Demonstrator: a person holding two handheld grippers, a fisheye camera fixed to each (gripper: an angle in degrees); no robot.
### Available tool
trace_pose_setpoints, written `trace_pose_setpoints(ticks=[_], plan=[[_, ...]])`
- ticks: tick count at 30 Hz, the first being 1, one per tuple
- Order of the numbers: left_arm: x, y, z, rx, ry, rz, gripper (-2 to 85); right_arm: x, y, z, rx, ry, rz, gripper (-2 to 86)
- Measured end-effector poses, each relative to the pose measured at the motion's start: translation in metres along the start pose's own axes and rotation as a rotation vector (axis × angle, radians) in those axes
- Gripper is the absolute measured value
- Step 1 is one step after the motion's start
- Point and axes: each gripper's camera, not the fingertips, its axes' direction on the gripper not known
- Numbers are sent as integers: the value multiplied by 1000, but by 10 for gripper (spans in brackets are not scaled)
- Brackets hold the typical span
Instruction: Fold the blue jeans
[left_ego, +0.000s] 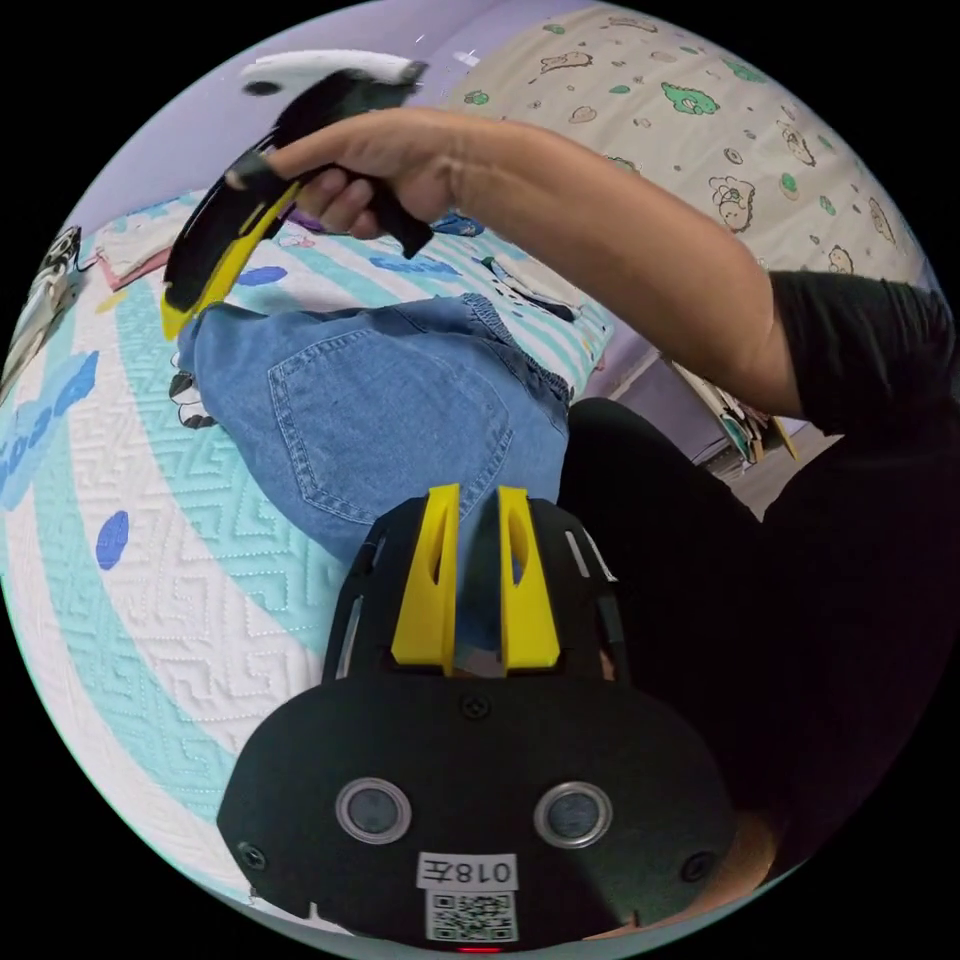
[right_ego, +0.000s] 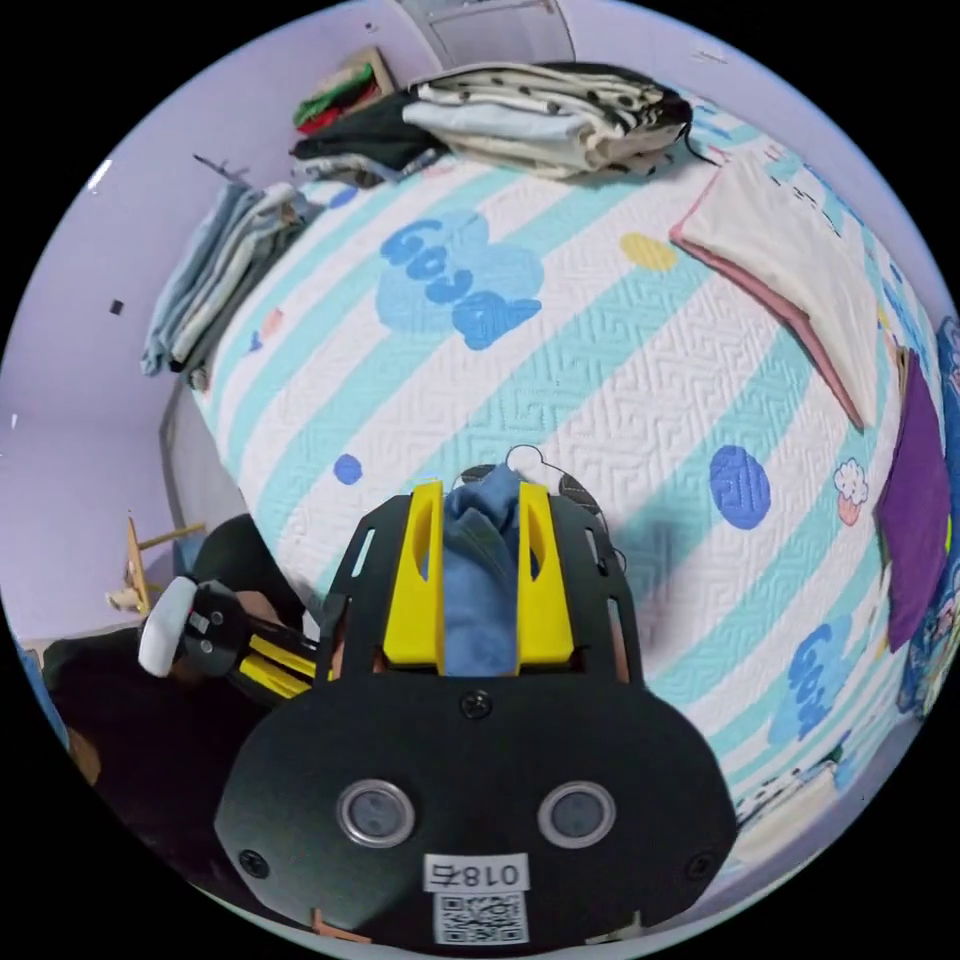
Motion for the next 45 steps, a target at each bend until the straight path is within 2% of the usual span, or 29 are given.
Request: trace_pose_setpoints(ticks=[3, 4, 8, 12, 16, 22, 23, 25, 27, 28, 30, 32, 34, 37, 39, 40, 45], plan=[[1, 3, 8, -11, -22, 17, 65, 7, -20, 12, -133, 80, 11, 66], [0, 4, 9, -11, -23, 17, 65, 7, -22, 8, -121, 106, 2, 28], [-3, 12, 16, -8, -26, 8, 65, 12, -22, -36, 4, 106, 11, 13], [-5, 19, 23, -18, -54, 19, 64, 51, -18, -69, 85, -62, 81, 18], [-13, 27, 26, -9, -62, 3, 61, 100, -16, -57, 62, -247, 116, 42], [-36, 44, 20, 36, 39, -16, 66, 152, 15, -99, 163, -462, 138, 108], [-44, 50, 12, 77, 93, -13, 62, 157, 22, -108, 182, -487, 137, 110], [-59, 62, -10, 217, 221, -14, 53, 180, 68, -160, 345, -536, 138, 113], [-83, 92, -48, 499, 311, -58, 53, 196, 119, -199, 470, -565, 129, 112], [-90, 101, -56, 560, 310, -82, 53, 205, 160, -220, 544, -575, 127, 112], [-120, 138, -75, 741, 257, -261, 66, 216, 228, -240, 633, -564, 152, 113], [-138, 160, -76, 800, 227, -402, 78, 226, 297, -245, 682, -540, 234, 115], [-148, 168, -70, 789, 199, -491, 90, 239, 382, -228, 711, -547, 392, 119], [-148, 154, -45, 626, 108, -537, 114, 248, 452, -193, 689, -666, 530, 140], [-146, 139, -14, 458, 83, -555, 131, 245, 473, -182, 661, -694, 553, 145], [-144, 137, -7, 430, 81, -557, 134, 242, 485, -182, 674, -683, 561, 142], [-133, 151, -7, 418, 41, -632, 137, 244, 511, -204, 611, -734, 533, 164]])
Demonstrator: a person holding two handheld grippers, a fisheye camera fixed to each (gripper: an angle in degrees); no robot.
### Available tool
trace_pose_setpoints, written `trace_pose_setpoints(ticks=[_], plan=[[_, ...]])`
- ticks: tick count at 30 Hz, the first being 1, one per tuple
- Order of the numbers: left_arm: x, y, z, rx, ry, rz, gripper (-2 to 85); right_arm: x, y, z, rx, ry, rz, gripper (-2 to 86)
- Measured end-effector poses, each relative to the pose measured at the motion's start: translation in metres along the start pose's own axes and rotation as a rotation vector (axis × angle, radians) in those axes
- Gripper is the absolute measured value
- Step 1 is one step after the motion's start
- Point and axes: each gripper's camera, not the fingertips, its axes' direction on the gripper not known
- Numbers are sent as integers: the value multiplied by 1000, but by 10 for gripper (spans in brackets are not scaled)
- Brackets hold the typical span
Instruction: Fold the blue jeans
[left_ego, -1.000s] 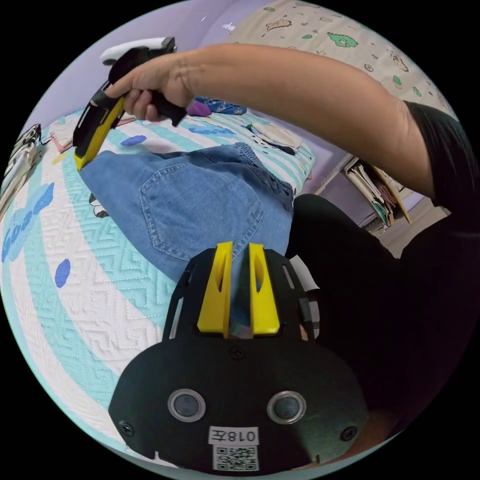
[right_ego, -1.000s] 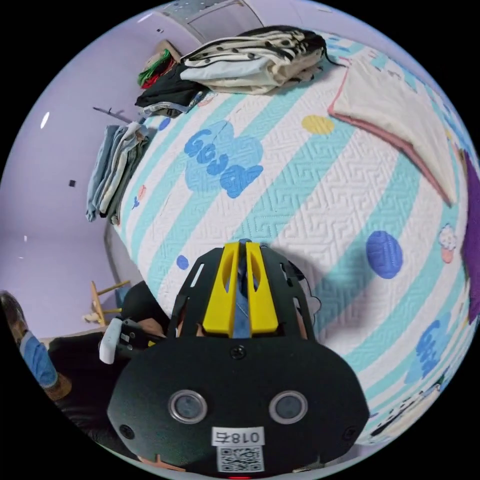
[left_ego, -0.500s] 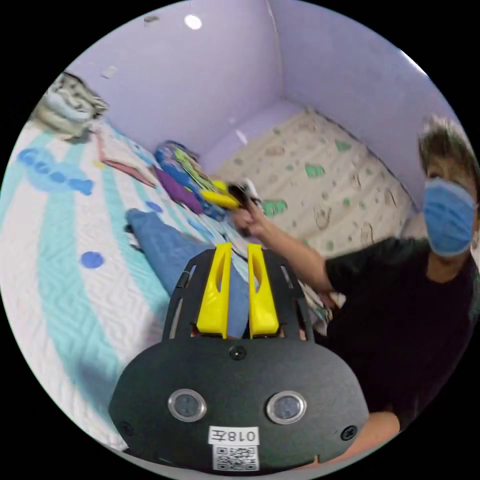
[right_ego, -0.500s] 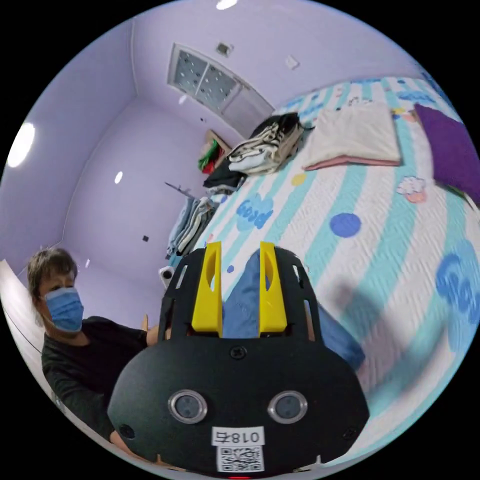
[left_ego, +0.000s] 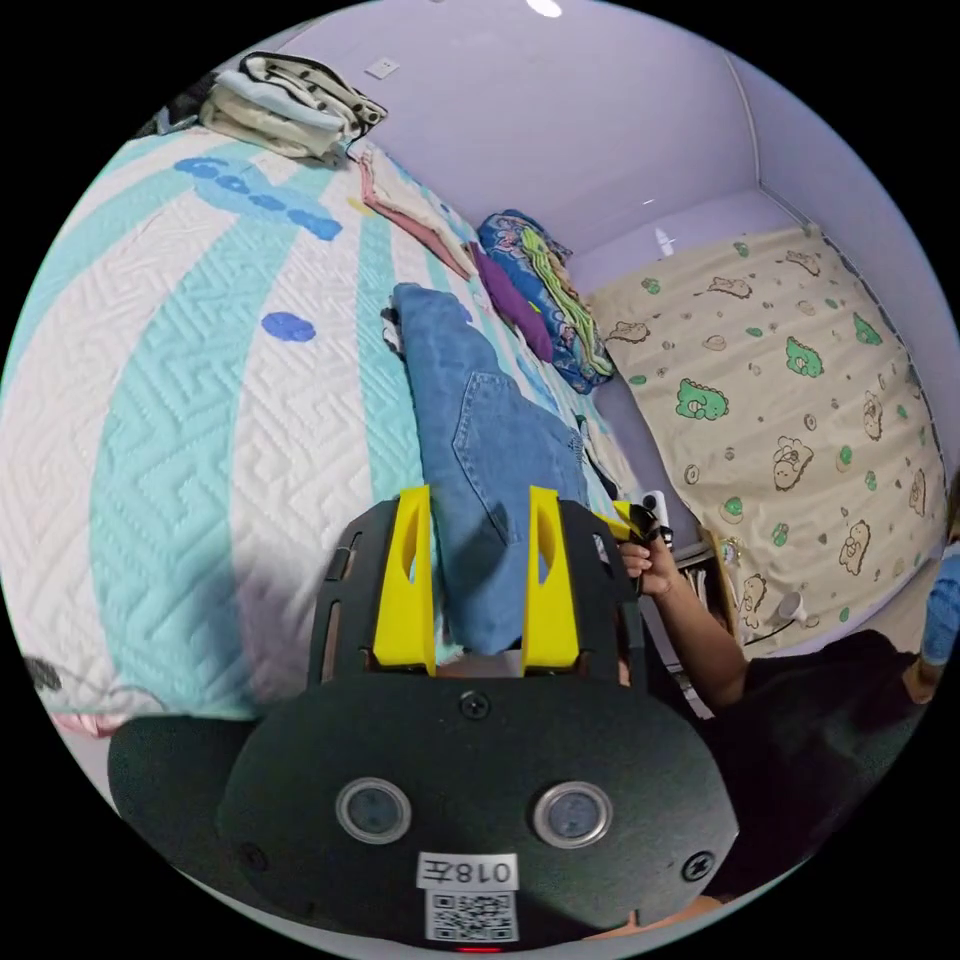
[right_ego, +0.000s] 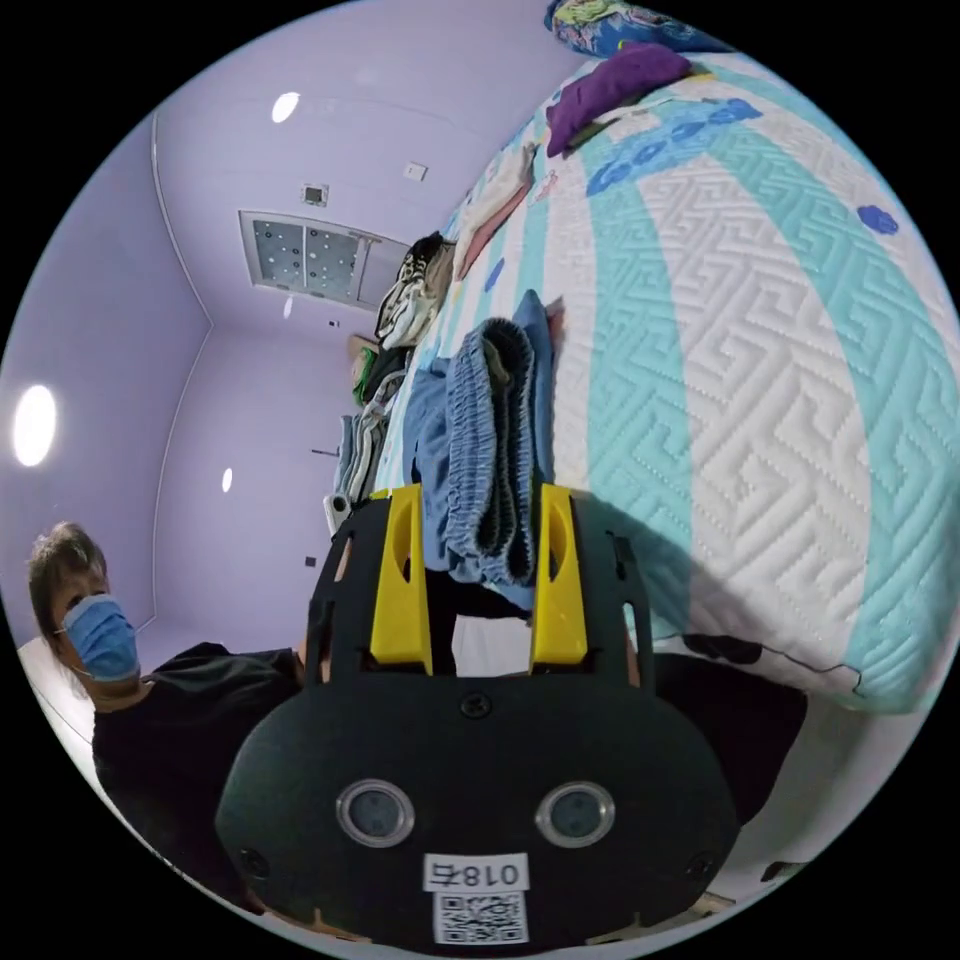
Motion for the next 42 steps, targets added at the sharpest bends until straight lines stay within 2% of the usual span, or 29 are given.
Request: trace_pose_setpoints(ticks=[9, 14, 16, 24, 26, 30, 33, 36, 39, 42], plan=[[-17, 3, 16, -39, -63, -87, 134, 0, 6, -43, -114, -107, 95, 164], [-32, -2, 27, -107, 63, -123, 134, -16, 2, -41, -250, -92, 85, 152], [-31, -4, 36, -153, 60, -105, 134, -29, 5, -42, -286, -78, 54, 157], [-29, -18, 68, -301, 60, -30, 105, -56, 18, -54, -293, -43, 52, 132], [-32, -21, 68, -300, 38, -40, 68, -63, 23, -58, -287, -30, 49, 107], [-33, -26, 54, -251, 128, -47, 18, -82, 38, -75, -250, -71, 3, 76], [-27, -30, 36, -213, 216, -26, 6, -100, 49, -92, -206, -140, -47, 70], [-14, -36, 21, -220, 197, 33, 1, -121, 64, -101, -176, -192, -103, 68], [-19, -33, 18, -237, 185, -12, 0, -127, 81, -96, -198, -165, -74, 67], [-11, -28, 9, -212, 221, -11, -1, -146, 98, -107, -138, -211, -100, 66]])
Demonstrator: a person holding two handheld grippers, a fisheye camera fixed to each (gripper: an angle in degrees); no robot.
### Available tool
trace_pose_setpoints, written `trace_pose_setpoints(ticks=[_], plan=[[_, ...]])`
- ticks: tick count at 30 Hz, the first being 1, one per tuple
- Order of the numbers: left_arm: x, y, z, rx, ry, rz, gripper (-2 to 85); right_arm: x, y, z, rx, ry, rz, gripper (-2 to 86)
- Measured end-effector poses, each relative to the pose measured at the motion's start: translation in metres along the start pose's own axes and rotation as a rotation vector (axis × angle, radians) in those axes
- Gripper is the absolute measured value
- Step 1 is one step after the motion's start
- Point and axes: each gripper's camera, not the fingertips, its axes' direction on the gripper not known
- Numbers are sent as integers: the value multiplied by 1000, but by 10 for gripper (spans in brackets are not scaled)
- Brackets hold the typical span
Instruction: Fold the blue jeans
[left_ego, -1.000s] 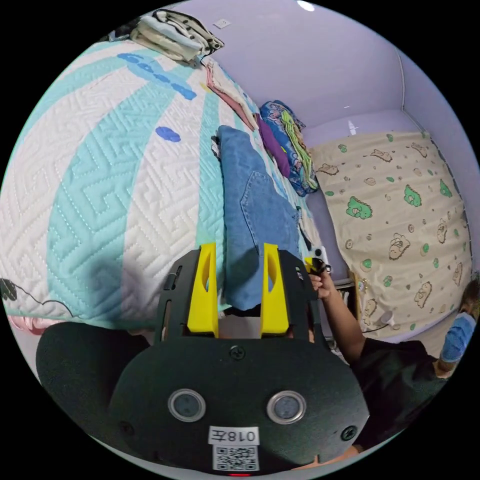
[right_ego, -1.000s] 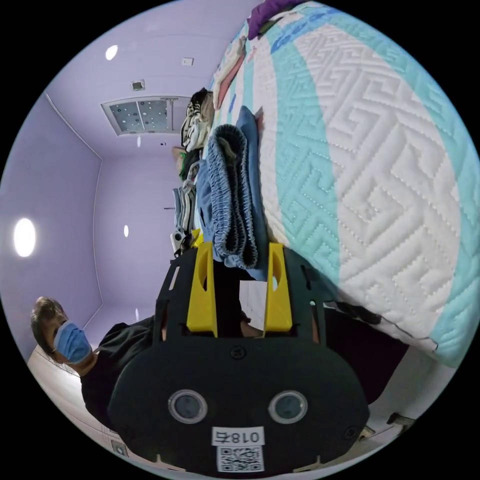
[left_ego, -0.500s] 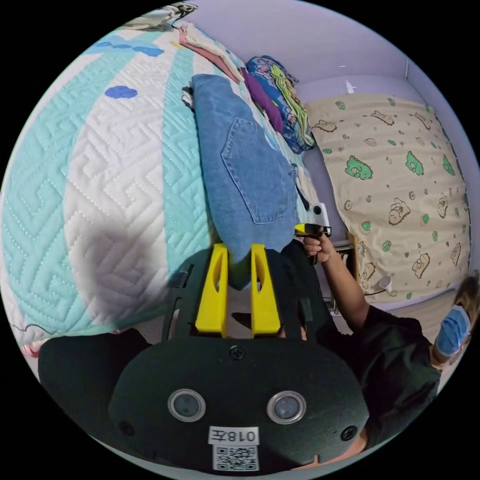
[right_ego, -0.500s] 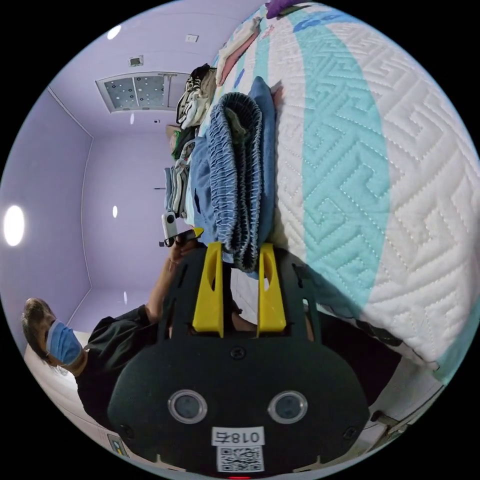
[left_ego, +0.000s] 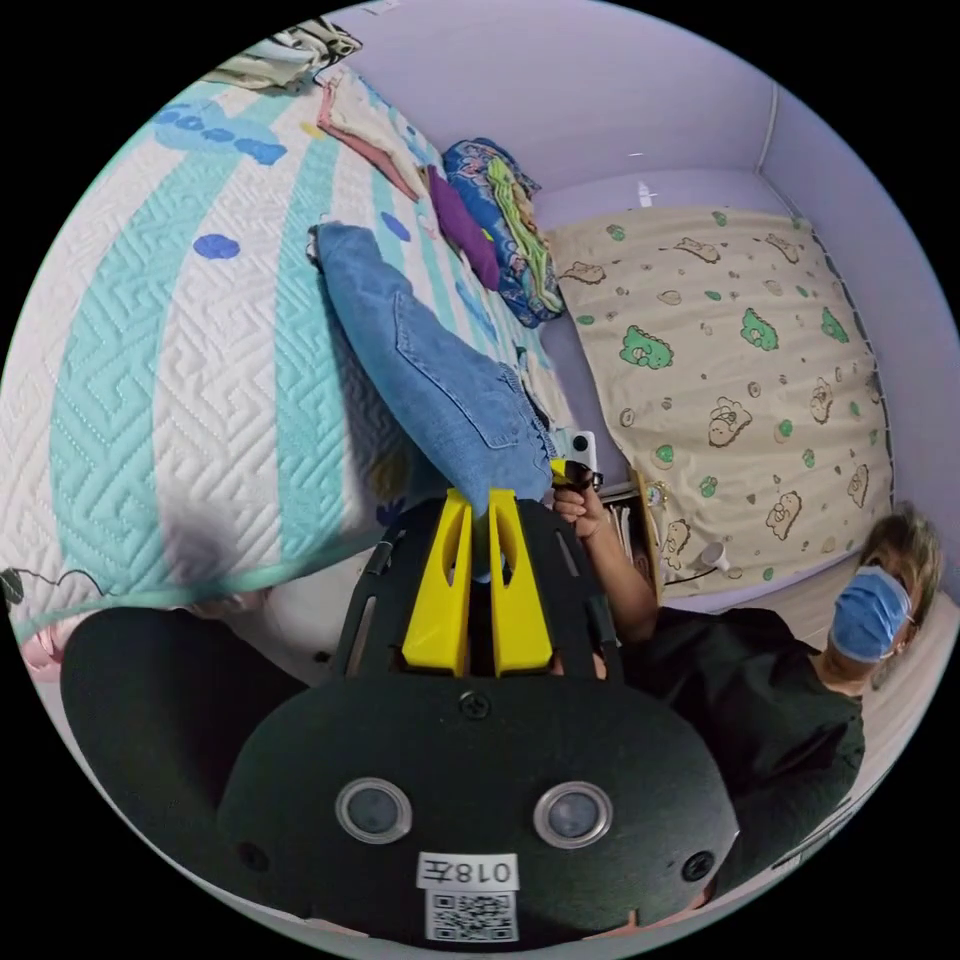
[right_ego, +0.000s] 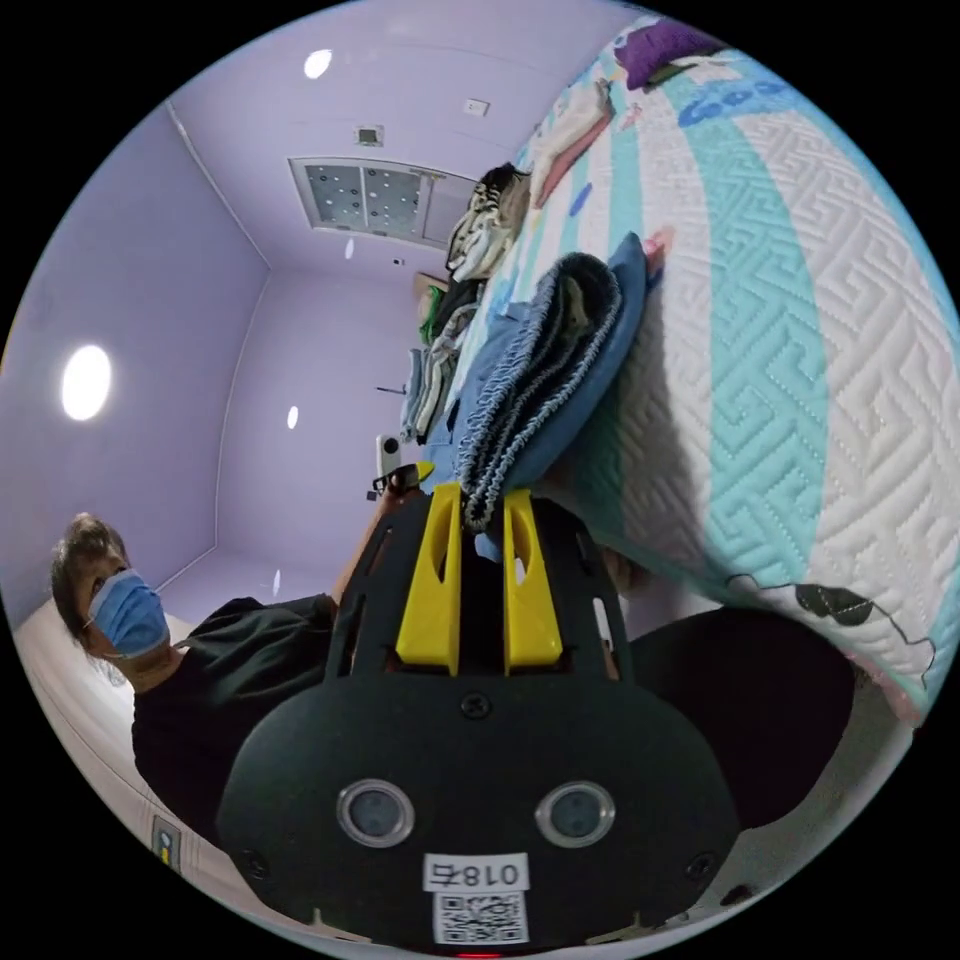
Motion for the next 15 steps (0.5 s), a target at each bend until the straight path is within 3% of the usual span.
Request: trace_pose_setpoints(ticks=[12, 15], plan=[[155, -47, -74, 99, 94, 361, -3, -151, 0, -24, 85, -50, -274, 63], [154, -87, -80, 87, 118, 363, -4, -164, -25, -21, 90, -28, -287, 63]])
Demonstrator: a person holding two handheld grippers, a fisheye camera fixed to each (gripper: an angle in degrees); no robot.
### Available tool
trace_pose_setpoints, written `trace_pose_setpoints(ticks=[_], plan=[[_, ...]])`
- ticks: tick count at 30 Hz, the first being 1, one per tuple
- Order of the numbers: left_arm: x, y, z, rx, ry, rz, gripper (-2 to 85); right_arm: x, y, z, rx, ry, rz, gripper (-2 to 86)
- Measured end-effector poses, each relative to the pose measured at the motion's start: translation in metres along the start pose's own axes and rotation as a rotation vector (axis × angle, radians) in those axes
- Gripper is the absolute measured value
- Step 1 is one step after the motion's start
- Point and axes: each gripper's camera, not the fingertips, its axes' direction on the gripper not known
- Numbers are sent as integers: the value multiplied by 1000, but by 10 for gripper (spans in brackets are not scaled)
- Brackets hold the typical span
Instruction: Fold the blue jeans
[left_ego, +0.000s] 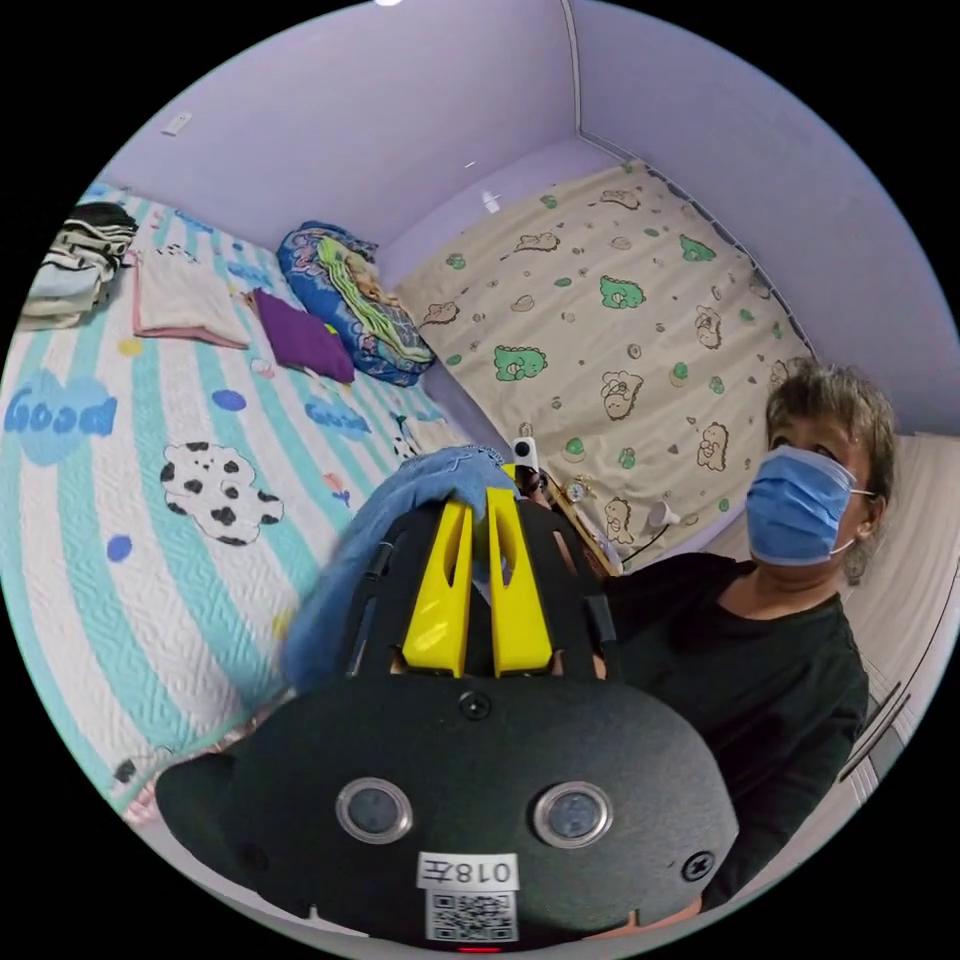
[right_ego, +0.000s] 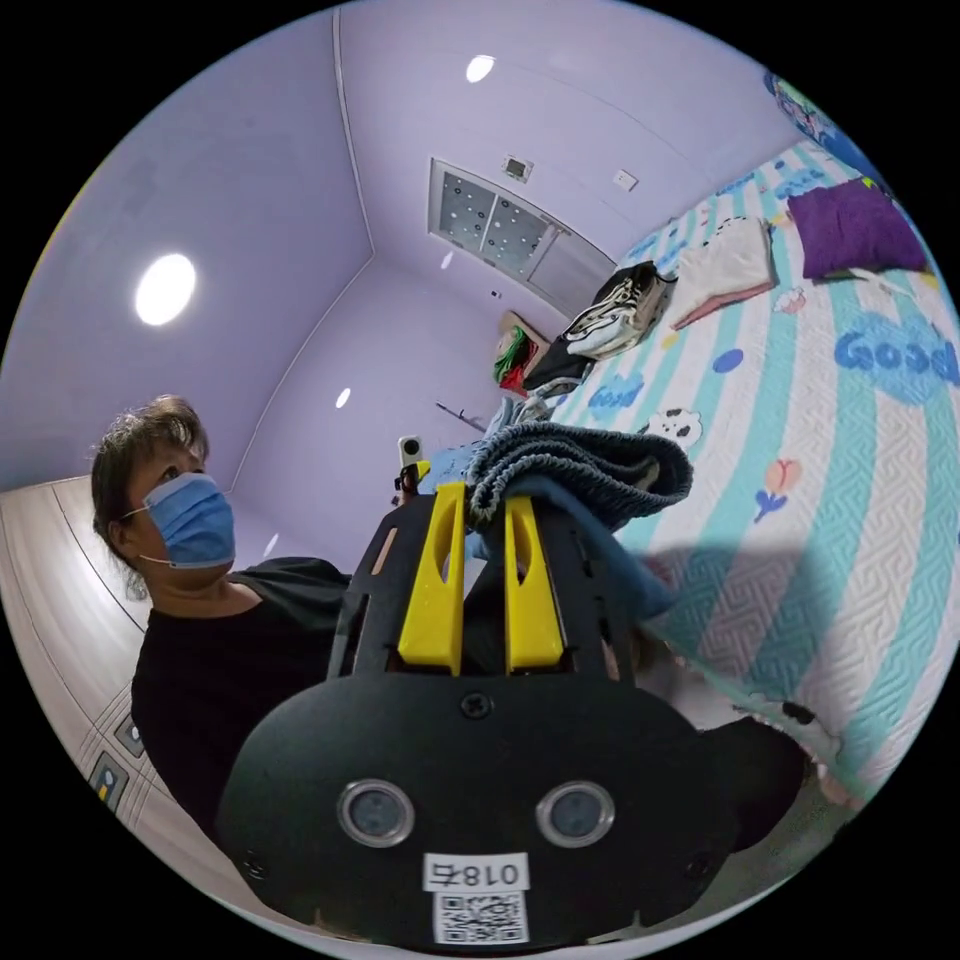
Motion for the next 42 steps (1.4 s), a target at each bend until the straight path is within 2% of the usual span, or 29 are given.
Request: trace_pose_setpoints(ticks=[4, 6, 11, 13, 15, 16, 18, 20, 22, 23, 25, 26, 30, 34, 38, 40, 42], plan=[[-69, -62, 0, 19, -12, -75, -5, 42, -67, 18, 10, 35, 40, 61], [-103, -133, -7, 66, -41, -48, -5, 59, -117, 25, 31, 47, 23, 61], [-128, -301, -35, 153, -186, 166, -4, 64, -281, 39, 132, 158, -226, 62], [-150, -345, -40, 187, -229, 193, -4, 89, -350, 53, 171, 166, -290, 64], [-208, -383, -40, 205, -255, 166, -2, 126, -389, 72, 176, 204, -311, 65], [-227, -388, -38, 208, -264, 149, -1, 163, -409, 88, 169, 210, -291, 66], [-320, -388, -23, 190, -285, 16, 3, 230, -424, 117, 147, 228, -222, 68], [-402, -370, -4, 171, -246, -150, 8, 309, -425, 147, 119, 257, -79, 70], [-472, -341, 21, 145, -245, -322, 17, 407, -408, 186, 64, 324, 158, 72], [-506, -321, 38, 127, -259, -412, 26, 423, -401, 193, 63, 339, 188, 72], [-534, -295, 53, 168, -180, -434, 32, 446, -387, 200, 168, 244, 164, 74], [-535, -287, 56, 216, -153, -401, 36, 445, -389, 204, 152, 252, 152, 75], [-513, -289, 61, 207, -152, -377, 62, 436, -396, 222, 121, 315, 133, 88], [-463, -275, 68, 195, -197, -349, 90, 391, -367, 241, 100, 490, 61, 93], [-341, -234, 95, 151, -327, -112, 73, 343, -300, 275, -12, 699, -65, 98], [-274, -204, 118, 86, -442, 21, 67, 313, -241, 306, -153, 885, -139, 102], [-182, -155, 158, -22, -656, 188, 64, 292, -195, 326, -235, 1009, -170, 101]])
